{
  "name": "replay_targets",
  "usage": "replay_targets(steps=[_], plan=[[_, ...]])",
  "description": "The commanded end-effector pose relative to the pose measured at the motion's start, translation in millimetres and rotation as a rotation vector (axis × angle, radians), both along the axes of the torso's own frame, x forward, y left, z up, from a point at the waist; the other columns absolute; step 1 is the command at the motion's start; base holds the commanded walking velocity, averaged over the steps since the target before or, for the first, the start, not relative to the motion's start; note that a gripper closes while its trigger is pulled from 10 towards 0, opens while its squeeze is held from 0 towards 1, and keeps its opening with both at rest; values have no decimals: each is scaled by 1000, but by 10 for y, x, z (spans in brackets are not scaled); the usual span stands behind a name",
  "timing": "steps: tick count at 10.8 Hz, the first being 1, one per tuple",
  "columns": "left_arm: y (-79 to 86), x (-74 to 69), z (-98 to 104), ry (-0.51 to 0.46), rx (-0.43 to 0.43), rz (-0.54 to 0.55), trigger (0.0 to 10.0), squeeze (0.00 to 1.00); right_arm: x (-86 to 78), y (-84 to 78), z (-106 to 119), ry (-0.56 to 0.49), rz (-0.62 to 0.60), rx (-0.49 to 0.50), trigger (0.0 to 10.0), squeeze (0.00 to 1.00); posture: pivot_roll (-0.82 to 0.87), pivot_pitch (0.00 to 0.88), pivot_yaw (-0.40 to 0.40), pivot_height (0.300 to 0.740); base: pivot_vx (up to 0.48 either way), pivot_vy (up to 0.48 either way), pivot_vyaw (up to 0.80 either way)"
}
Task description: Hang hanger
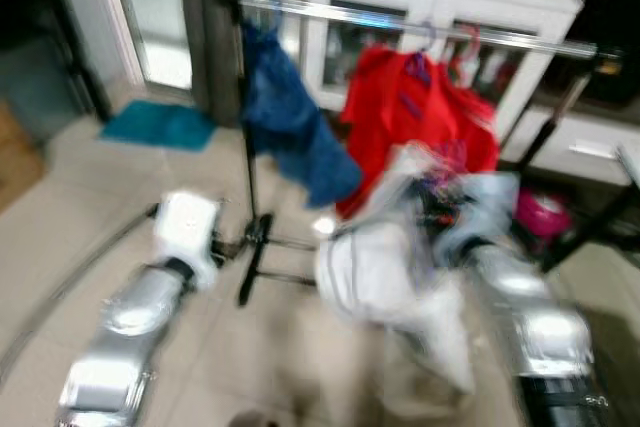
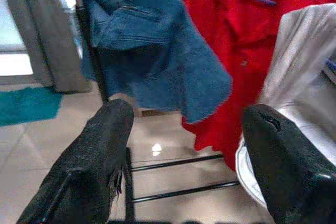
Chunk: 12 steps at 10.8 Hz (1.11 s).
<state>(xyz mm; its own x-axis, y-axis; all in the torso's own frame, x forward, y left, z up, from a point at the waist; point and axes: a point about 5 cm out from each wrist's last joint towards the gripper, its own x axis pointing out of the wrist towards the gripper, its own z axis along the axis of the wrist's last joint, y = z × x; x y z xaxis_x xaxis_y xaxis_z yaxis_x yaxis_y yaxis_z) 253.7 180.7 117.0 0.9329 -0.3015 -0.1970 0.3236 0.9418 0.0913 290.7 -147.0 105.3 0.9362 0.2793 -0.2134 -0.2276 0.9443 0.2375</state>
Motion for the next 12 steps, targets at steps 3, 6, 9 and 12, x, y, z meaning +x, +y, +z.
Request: replay_targets(steps=[3,6,9,12], plan=[[-103,11,9,-1,-3,-48,10000,0,46,-127,173,-87,-16,-18,10000,0,5,0,-42,740,377,0,0],[-84,-5,8,1,1,-46,10000,0,30,-46,179,-89,68,-7,10000,0,10,0,-46,740,379,0,0],[-91,-10,-9,11,15,-53,10000,0,-76,123,133,-76,206,-29,10000,0,10,0,-46,740,370,0,0],[-73,14,-2,9,25,-56,10000,0,43,-34,224,-120,72,-8,10000,0,12,0,-45,740,364,0,0]])
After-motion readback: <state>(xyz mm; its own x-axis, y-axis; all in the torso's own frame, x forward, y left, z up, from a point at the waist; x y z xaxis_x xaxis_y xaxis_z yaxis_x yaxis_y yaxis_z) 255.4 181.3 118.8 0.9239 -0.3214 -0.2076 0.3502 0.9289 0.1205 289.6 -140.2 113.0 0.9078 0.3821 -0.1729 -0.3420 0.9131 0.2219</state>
